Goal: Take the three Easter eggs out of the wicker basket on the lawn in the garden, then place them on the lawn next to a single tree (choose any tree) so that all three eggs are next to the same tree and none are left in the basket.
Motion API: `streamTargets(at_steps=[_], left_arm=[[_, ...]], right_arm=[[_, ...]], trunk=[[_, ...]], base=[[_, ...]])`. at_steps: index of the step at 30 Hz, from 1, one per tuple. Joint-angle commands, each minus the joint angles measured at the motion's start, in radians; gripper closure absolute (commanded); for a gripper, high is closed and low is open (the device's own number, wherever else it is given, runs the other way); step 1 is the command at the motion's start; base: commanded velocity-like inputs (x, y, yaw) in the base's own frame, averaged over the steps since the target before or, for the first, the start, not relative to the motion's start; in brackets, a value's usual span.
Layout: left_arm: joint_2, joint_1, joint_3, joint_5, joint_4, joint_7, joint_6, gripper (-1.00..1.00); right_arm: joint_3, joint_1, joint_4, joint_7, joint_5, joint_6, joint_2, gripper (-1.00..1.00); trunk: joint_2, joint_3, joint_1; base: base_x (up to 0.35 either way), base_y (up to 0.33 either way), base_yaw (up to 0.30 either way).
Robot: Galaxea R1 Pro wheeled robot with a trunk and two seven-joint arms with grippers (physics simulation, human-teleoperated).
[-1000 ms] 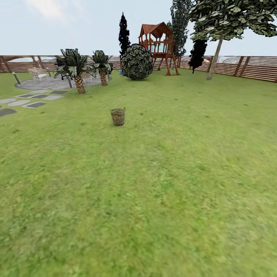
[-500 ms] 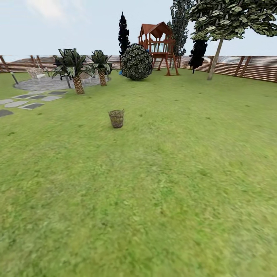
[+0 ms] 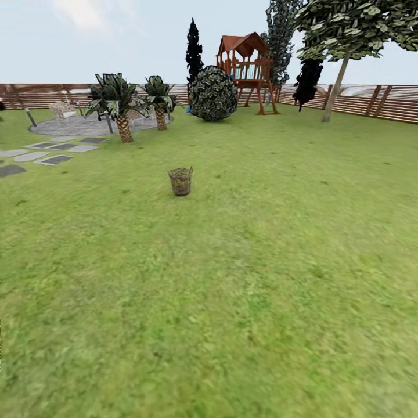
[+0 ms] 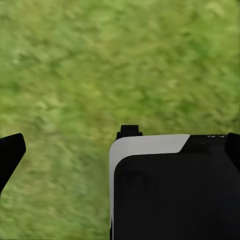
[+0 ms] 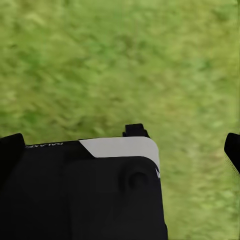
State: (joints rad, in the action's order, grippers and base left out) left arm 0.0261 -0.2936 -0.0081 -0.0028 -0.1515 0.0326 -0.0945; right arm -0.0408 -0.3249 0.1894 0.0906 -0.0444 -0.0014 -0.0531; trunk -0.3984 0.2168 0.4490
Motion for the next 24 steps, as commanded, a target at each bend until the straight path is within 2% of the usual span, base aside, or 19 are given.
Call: streamTargets(at_steps=[1, 24], left_arm=[[0.0, -0.001, -0.001, 0.0, 0.001, 0.003, -0.004, -1.0], [0.0, -0.001, -0.001, -0.002, 0.001, 0.003, -0.004, -1.0]], right_arm=[[-0.004, 0.0, 0.001, 0.001, -0.005, 0.0, -0.001, -1.0], [-0.004, 0.0, 0.001, 0.001, -0.005, 0.0, -0.004, -1.0]], trunk=[[-0.002, 0.002, 0.001], [-0.002, 0.002, 0.001]], base=[[0.301, 0.0, 0.138], [0.301, 0.0, 0.015]])
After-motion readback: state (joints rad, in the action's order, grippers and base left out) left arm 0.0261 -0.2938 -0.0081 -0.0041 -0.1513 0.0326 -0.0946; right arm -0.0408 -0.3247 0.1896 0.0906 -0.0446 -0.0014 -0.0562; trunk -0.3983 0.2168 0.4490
